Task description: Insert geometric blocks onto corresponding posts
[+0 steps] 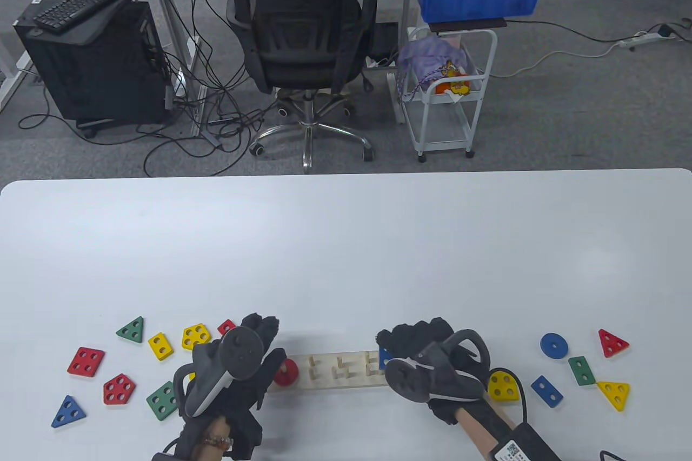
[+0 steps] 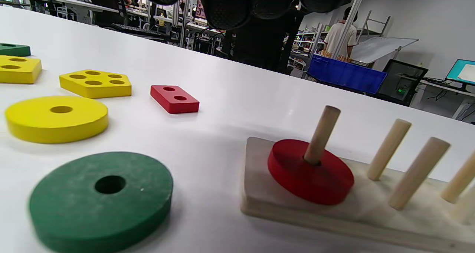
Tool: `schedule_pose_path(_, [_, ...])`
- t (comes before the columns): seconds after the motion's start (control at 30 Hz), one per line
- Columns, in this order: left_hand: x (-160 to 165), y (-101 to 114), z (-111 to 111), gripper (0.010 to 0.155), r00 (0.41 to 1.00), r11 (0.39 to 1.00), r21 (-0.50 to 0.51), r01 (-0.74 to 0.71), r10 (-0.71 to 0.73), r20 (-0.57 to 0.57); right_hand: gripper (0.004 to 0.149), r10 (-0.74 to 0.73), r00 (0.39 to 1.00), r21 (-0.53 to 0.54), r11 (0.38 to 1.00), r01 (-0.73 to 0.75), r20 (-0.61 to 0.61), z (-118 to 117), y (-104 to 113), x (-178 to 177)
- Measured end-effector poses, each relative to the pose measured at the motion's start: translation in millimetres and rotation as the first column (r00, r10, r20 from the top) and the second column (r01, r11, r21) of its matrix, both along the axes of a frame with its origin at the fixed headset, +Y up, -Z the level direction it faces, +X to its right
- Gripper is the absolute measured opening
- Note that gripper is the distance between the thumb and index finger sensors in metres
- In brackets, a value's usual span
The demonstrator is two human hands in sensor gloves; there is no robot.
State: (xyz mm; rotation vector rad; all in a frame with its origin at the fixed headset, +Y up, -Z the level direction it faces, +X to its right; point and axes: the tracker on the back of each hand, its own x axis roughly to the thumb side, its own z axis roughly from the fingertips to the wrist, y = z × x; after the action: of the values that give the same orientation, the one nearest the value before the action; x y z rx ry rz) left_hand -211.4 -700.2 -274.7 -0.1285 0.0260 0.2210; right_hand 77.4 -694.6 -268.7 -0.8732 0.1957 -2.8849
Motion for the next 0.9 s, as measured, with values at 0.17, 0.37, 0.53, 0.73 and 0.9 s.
schedule_pose_path(0.17, [-1, 2, 0, 0.066, 0.999, 0.999, 0.013, 0.033, -0.033, -0.017, 0.067, 0.043, 0.999, -0.018, 0.999, -0.043, -0.019, -2, -8, -16])
schedule_pose_path(0.37, [-4, 2, 0, 0.066, 0.999, 0.999, 0.022, 0.042, -0.041, -0.031, 0.068, 0.061, 0.998, -0.018, 0.998, -0.061, -0.016, -5, -17, -21])
schedule_pose_path(0.53, [-4, 1, -1, 0.066, 0.999, 0.999, 0.018, 0.045, -0.044, -0.031, 0.068, 0.052, 0.999, -0.001, 0.999, -0.052, -0.016, -6, -17, -23])
schedule_pose_path(0.73, [-7, 2, -1, 0.066, 0.998, 0.998, 0.023, 0.052, -0.051, -0.042, 0.073, -0.005, 1.0, -0.033, 0.999, 0.005, 0.012, -8, -13, -11])
schedule_pose_path(0.9, [-17, 7, -1, 0.066, 0.993, 0.995, 0.053, 0.085, -0.08, -0.088, 0.066, -0.084, 0.988, -0.01, 0.996, 0.086, 0.132, -10, 3, 34])
